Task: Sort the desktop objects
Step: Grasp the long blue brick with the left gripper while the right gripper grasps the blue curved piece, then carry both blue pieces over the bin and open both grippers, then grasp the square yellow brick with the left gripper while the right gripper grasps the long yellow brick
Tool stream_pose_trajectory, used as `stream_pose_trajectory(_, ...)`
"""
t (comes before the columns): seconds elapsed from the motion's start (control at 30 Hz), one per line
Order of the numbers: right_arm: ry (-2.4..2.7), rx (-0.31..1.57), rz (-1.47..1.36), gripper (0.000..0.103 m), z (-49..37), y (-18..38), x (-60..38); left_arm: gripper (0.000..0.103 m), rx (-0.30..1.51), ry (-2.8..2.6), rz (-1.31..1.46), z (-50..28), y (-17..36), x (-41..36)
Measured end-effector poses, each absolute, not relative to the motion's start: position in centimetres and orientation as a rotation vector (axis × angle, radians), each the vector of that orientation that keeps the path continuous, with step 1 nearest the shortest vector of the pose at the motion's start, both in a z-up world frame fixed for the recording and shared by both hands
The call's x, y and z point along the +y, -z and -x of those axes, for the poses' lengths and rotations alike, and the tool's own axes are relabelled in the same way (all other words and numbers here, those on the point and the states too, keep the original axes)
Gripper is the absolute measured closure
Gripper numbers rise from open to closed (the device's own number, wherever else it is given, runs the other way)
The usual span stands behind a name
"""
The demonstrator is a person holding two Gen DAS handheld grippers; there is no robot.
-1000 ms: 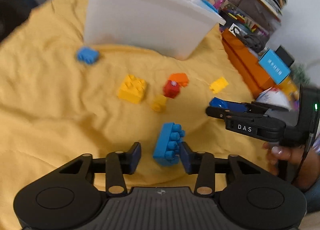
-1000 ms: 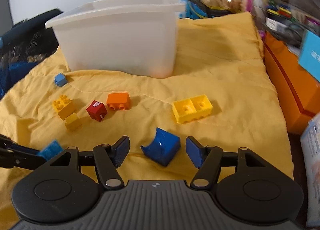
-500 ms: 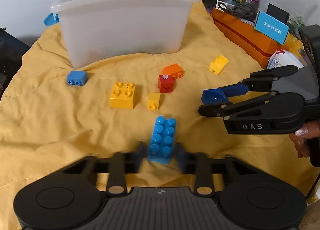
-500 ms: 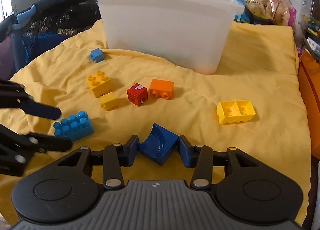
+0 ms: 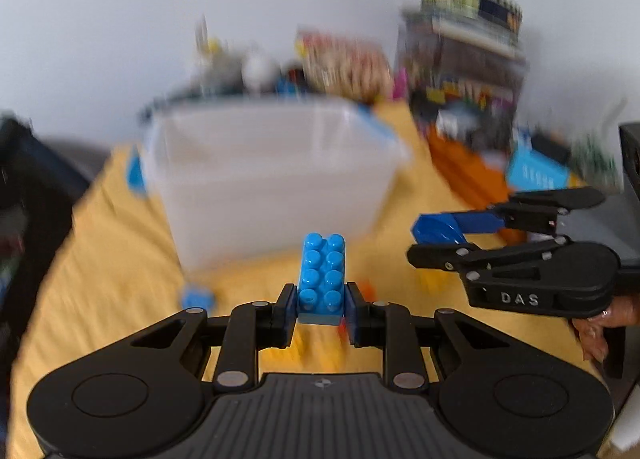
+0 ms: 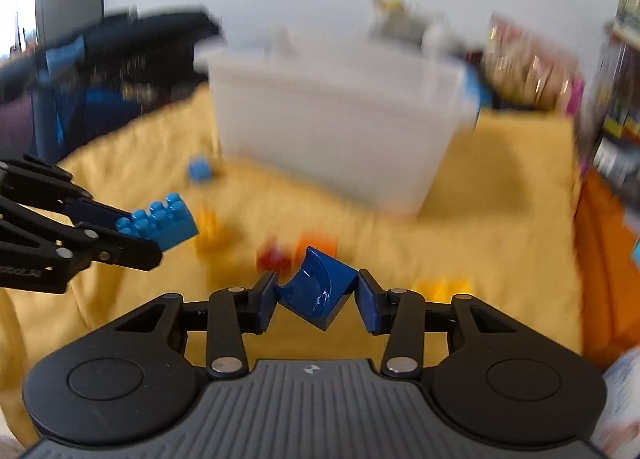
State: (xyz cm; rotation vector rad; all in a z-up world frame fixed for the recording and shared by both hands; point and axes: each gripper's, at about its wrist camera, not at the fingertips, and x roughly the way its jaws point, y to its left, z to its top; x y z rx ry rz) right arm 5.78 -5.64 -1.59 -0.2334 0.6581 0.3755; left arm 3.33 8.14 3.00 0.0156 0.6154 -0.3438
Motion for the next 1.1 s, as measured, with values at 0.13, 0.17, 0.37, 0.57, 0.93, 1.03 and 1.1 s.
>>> stream_pose_trajectory(0.13,-0.356,0.526,0.232,0.057,-7.1,-3.1,-5.5,0.075,0.488,0.307,-0.072,-6.0,-7.6,8.5)
stream_pose_trajectory(0.17,-0.347,0.483,0.234,0.057,-7.6,-4.5,-5.4,0.075,0.466,0.298,-0.076,-6.9,-8.4,8.4)
stream_pose_trajectory(0.37,-0.303,0.375,0.221,0.057,-12.4,-8.9,-4.4,0.075,0.443,0.241,-0.105,-13.4,-9.8,7.7)
stream_pose_trajectory(0.57,-0.266,0.484,0.189,0.057,-18.9,-7.0,-3.4,0.072,0.579,0.208,-0.124,-18.2,-5.6,7.7)
stream_pose_trajectory(0.93,-0.262,0.501,0.203,0.052,-16.8,-5.3,-4.4,0.044,0.524,0.227,-0.098,-9.8,-5.0,9.2)
stream_pose_trajectory(1.03,-0.291,0.47,0.18,0.045,-14.5,-5.8,-5.6,0.043,0.582,0.246,-0.082,-7.4,-2.6,9.4)
stream_pose_trajectory(1.1,-0.286,0.474,0.18,0.04,-12.8,-5.4,-6.3,0.043,0.657,0.264,-0.088,-6.5,-0.1,8.9)
